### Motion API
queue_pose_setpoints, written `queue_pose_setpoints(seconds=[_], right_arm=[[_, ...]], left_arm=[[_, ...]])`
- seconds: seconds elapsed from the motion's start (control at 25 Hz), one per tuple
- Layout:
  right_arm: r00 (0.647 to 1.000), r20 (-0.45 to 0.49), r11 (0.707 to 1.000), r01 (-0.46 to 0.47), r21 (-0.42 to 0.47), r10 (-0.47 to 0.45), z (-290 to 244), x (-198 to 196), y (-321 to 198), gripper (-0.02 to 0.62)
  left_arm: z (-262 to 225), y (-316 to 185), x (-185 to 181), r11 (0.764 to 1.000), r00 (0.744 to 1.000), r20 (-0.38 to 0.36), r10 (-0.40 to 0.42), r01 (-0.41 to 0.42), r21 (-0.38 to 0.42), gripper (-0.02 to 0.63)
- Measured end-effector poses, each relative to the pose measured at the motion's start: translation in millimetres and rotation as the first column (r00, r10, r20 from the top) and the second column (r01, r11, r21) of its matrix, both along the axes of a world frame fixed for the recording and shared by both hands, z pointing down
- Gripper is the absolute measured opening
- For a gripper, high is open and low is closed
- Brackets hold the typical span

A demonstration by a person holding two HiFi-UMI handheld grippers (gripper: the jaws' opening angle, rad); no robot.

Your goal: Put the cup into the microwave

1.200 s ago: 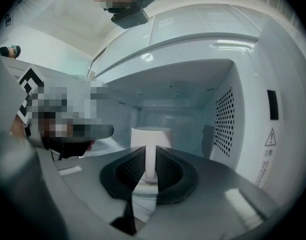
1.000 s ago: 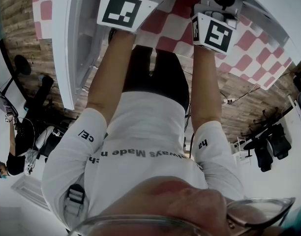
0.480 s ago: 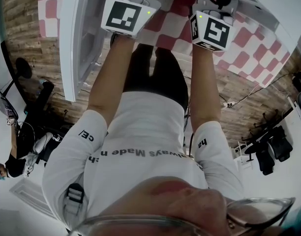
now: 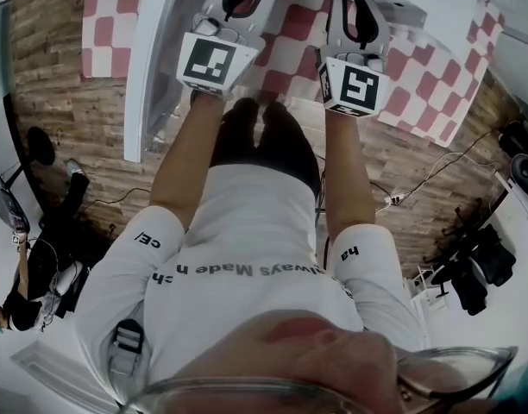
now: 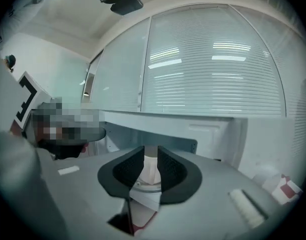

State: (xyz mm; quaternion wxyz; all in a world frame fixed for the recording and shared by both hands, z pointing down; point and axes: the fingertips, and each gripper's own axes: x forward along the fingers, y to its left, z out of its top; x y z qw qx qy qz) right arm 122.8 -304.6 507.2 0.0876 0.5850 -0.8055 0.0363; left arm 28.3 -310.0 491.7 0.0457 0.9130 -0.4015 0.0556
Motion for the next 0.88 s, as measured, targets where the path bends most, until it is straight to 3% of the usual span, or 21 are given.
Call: queue_pose_setpoints(seconds=[0.32,0.88], right_arm=[[0.999,0.020,0.998,0.043,0.038,-0.044,-82.2,0.0,39.2,0.066],[0.989,0.031,0.988,0.140,0.060,-0.142,-207.1,-0.9,120.0,0.058]], left_arm=[[-83.5,32.4,-9.4,1.000,0.998,-0.065,-0.002,0.004,0.019,0.005],[-191.5,99.3,-35.9,0.999,0.997,-0.079,0.012,-0.010,0.032,0.005]])
